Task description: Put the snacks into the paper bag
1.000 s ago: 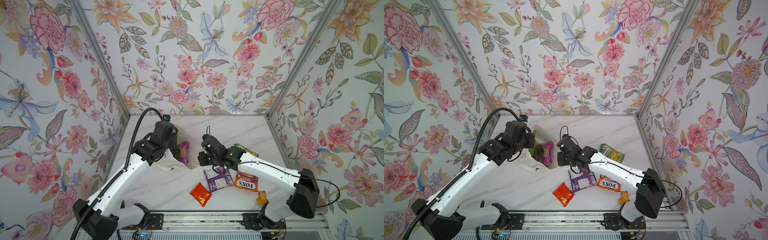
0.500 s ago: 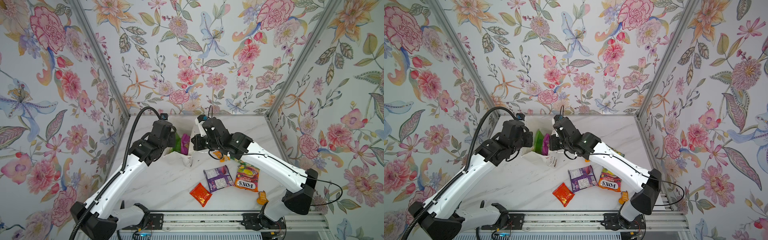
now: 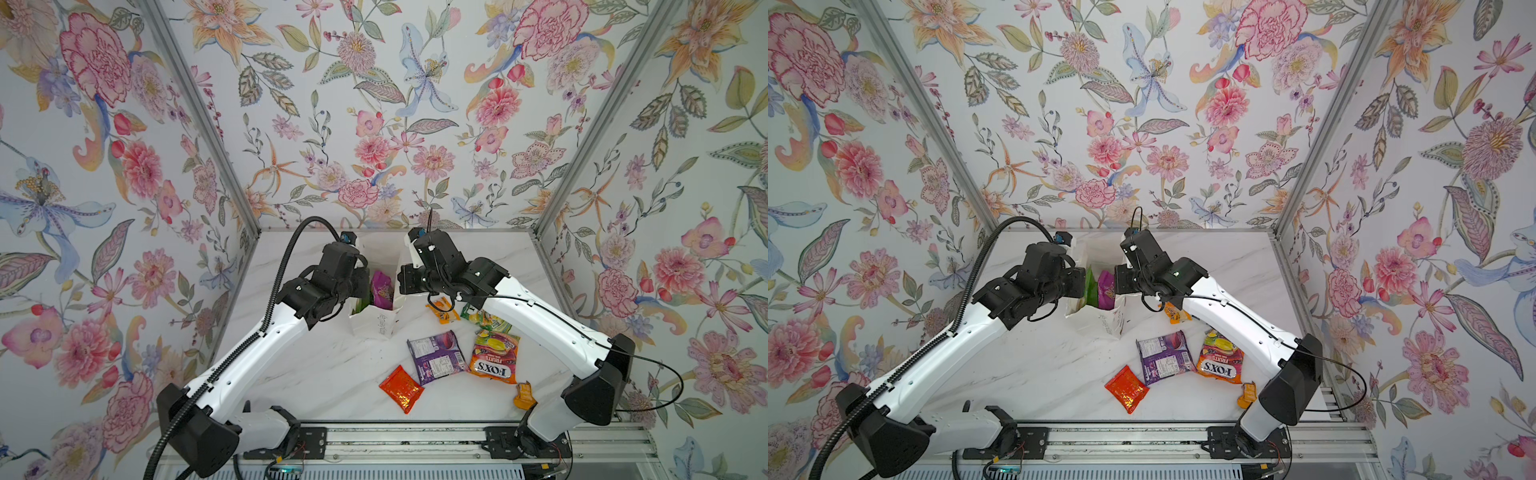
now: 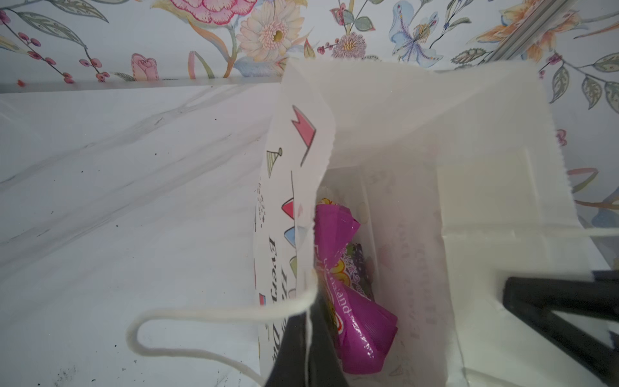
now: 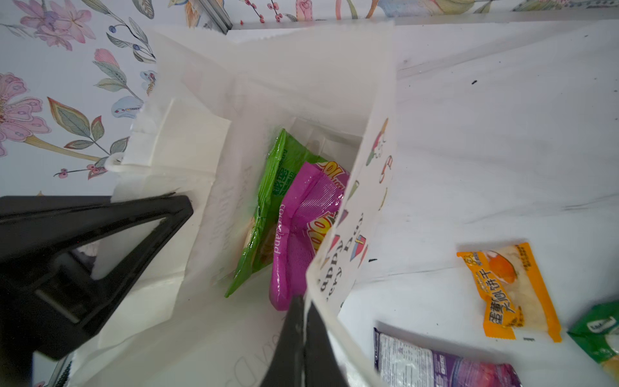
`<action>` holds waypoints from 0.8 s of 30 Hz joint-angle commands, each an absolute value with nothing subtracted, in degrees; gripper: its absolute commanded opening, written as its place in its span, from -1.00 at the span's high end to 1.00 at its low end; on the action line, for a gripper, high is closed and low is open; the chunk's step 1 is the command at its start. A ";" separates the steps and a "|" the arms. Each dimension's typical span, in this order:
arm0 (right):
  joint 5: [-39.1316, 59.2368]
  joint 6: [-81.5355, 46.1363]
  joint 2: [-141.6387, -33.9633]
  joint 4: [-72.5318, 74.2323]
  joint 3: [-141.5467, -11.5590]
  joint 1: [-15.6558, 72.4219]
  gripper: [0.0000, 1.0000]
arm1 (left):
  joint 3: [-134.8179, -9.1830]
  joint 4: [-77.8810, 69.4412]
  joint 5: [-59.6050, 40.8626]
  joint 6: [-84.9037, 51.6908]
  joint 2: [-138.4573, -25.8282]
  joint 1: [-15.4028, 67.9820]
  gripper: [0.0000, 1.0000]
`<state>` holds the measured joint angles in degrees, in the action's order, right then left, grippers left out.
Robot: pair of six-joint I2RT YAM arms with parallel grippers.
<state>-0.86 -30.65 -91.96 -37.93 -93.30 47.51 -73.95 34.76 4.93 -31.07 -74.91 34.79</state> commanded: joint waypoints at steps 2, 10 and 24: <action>5.67 -30.28 -93.50 -33.66 -94.65 45.17 1.00 | -73.28 35.99 8.33 -30.94 -74.15 35.18 1.00; 5.72 -29.36 -96.70 -34.10 -96.50 44.12 0.92 | -73.92 35.83 10.36 -30.66 -75.11 34.15 1.00; -0.73 -25.10 -95.02 -34.18 -99.62 48.05 0.18 | -67.26 31.32 9.00 -32.07 -69.27 31.28 1.00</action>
